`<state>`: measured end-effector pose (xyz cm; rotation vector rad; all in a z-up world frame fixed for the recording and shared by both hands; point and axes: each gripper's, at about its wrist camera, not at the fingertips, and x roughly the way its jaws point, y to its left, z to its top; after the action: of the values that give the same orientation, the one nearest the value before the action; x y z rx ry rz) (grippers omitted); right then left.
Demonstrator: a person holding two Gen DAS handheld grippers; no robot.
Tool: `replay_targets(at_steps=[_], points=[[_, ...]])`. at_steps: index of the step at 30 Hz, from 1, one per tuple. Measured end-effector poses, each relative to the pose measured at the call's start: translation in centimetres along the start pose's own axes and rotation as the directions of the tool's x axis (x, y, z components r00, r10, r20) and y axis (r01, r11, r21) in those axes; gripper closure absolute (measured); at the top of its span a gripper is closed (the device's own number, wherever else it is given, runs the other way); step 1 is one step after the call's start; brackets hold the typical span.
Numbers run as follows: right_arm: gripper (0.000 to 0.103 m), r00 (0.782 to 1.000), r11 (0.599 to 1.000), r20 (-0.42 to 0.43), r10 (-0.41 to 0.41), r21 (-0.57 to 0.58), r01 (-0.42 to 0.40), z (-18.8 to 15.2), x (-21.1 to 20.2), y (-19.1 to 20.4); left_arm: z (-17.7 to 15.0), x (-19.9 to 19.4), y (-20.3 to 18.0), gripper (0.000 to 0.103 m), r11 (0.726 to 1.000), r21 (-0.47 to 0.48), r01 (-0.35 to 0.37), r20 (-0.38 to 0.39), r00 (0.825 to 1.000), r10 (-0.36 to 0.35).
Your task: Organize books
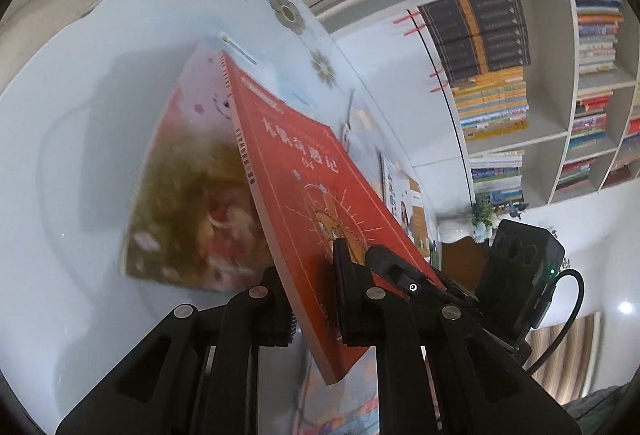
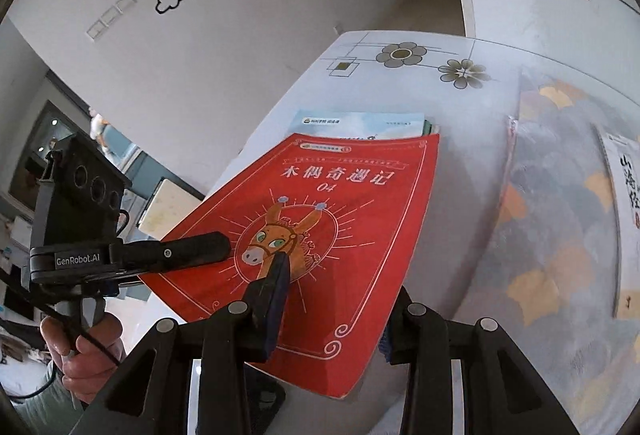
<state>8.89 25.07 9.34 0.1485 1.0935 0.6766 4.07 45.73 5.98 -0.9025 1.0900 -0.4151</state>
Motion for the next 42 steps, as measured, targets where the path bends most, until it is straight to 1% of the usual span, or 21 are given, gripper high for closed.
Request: replay_targets(at_steps=[6,9,15,16,18,19,21,22,24,26,29,34,39,40,42], points=[[0.066,0.999,0.998,-0.038,-0.028,0.054,0.030,1.0,3.0,-0.2,0.9,0.7,2.6,0.092,0.999,-0.030,-0.017,-0.019,1.000,0.016],[0.066,0.997,0.997,-0.061,-0.037,0.068,0.041,0.5,3.9,0.2,0.9,0.8,4.4,0.093,0.996,-0.082,-0.027,-0.008,1.000,0.026],[0.066,0.995,0.994,-0.082,-0.062,0.086,0.069,-0.3,5.7,0.7,1.1,0.8,5.9,0.091,0.989,-0.125,-0.073,0.023,0.997,0.077],[0.066,0.994,0.994,-0.087,-0.063,0.089,0.070,-0.3,6.0,0.7,1.1,0.6,6.2,0.089,0.987,-0.130,-0.095,0.033,0.994,0.100],[0.061,0.992,0.993,-0.105,-0.063,0.091,0.072,-0.6,6.5,0.9,1.1,0.0,6.6,0.089,0.982,-0.142,-0.123,0.058,0.989,0.132],[0.058,0.992,0.993,-0.113,-0.062,0.089,0.072,-0.8,6.7,0.9,1.1,-0.5,6.8,0.089,0.980,-0.151,-0.131,0.075,0.987,0.144],[0.051,0.993,0.994,-0.100,-0.068,0.078,0.076,-1.0,6.5,1.1,0.9,-1.5,6.9,0.089,0.975,-0.161,-0.154,0.103,0.980,0.172],[0.048,0.992,0.994,-0.102,-0.076,0.071,0.083,-1.1,6.4,1.1,0.8,-2.1,6.8,0.089,0.970,-0.161,-0.184,0.113,0.973,0.203],[0.048,0.990,0.994,-0.114,-0.082,0.066,0.090,-1.7,5.9,0.8,0.6,-2.9,6.6,0.089,0.966,-0.154,-0.206,0.126,0.966,0.226],[0.048,0.990,0.992,-0.114,-0.081,0.086,0.092,-2.4,4.9,0.0,0.0,-3.7,6.2,0.089,0.964,-0.150,-0.220,0.141,0.960,0.241],[0.048,0.993,0.989,-0.089,-0.073,0.119,0.084,-3.6,2.4,-1.5,-1.2,-4.4,4.9,0.089,0.956,-0.127,-0.264,0.157,0.946,0.282],[0.048,0.997,0.988,-0.024,-0.076,0.135,0.078,-5.3,-2.9,-4.0,-3.3,-3.8,0.2,0.089,0.956,-0.048,-0.289,0.177,0.940,0.293],[0.048,0.998,0.985,0.006,-0.057,0.161,0.055,-7.5,-8.0,-7.1,-6.4,-0.3,-7.9,0.089,0.949,0.098,-0.299,0.160,0.946,0.281],[0.048,0.998,0.984,0.011,-0.055,0.169,0.053,-8.3,-9.4,-8.3,-7.1,0.8,-9.6,0.086,0.947,0.128,-0.295,0.151,0.949,0.275],[0.048,0.998,0.982,0.021,-0.063,0.178,0.058,-9.3,-11.3,-9.9,-8.6,3.1,-12.5,0.084,0.943,0.177,-0.281,0.120,0.957,0.263]])
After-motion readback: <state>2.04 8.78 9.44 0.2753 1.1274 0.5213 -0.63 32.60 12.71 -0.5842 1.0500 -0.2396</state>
